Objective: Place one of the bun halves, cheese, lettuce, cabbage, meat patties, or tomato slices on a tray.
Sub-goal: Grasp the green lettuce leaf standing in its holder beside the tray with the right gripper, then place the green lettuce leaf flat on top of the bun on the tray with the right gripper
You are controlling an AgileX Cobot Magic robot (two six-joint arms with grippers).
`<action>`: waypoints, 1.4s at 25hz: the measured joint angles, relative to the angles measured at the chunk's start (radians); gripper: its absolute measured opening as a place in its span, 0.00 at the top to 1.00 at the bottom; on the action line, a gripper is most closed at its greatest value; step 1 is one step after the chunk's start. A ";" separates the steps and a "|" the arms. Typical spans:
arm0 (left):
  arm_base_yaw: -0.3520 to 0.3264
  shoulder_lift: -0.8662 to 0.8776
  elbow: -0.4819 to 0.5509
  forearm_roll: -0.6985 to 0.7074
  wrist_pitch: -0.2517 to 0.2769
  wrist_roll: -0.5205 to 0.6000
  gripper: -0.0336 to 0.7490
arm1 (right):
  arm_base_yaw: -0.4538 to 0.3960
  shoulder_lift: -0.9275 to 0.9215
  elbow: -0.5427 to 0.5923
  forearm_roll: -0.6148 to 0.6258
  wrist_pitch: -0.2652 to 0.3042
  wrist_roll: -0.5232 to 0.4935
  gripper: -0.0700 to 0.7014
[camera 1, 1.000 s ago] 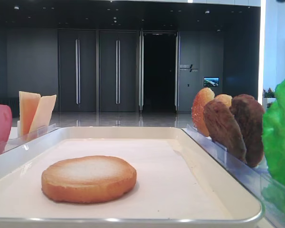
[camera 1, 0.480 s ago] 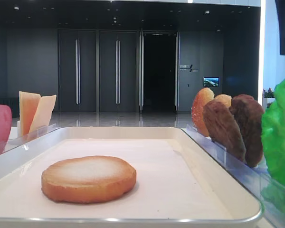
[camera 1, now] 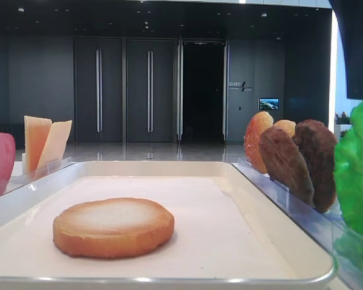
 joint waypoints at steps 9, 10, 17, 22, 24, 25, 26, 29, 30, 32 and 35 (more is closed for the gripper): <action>0.000 0.000 0.000 0.000 0.000 0.000 0.36 | 0.001 0.003 0.002 -0.006 -0.006 -0.027 0.71; 0.000 0.000 0.000 0.000 0.000 0.000 0.36 | 0.001 0.004 0.002 -0.006 -0.006 -0.033 0.75; 0.000 0.000 0.000 0.000 0.000 0.000 0.36 | 0.001 0.005 0.002 0.002 -0.006 -0.088 0.84; 0.000 0.000 0.000 0.000 0.000 0.000 0.36 | 0.001 -0.030 0.002 0.042 -0.006 -0.105 0.84; 0.000 0.000 0.000 0.000 0.000 0.000 0.36 | 0.001 -0.062 0.002 0.070 -0.007 -0.113 0.84; 0.000 0.000 0.000 0.000 0.000 0.000 0.36 | 0.002 -0.086 0.002 0.082 -0.009 -0.115 0.84; 0.000 0.000 0.000 0.000 0.000 0.000 0.36 | 0.002 -0.103 0.002 0.091 -0.010 -0.117 0.84; 0.000 0.000 0.000 0.000 0.000 0.000 0.36 | 0.002 -0.158 0.002 0.133 -0.015 -0.127 0.84; 0.000 0.000 0.000 0.000 0.000 0.000 0.36 | 0.002 -0.174 0.002 0.154 -0.021 -0.138 0.84; 0.000 0.000 0.000 0.000 0.000 0.000 0.36 | 0.002 -0.196 0.002 0.212 -0.040 -0.179 0.84; 0.000 0.000 0.000 0.000 0.000 0.000 0.36 | 0.002 -0.207 0.002 0.338 -0.086 -0.276 0.84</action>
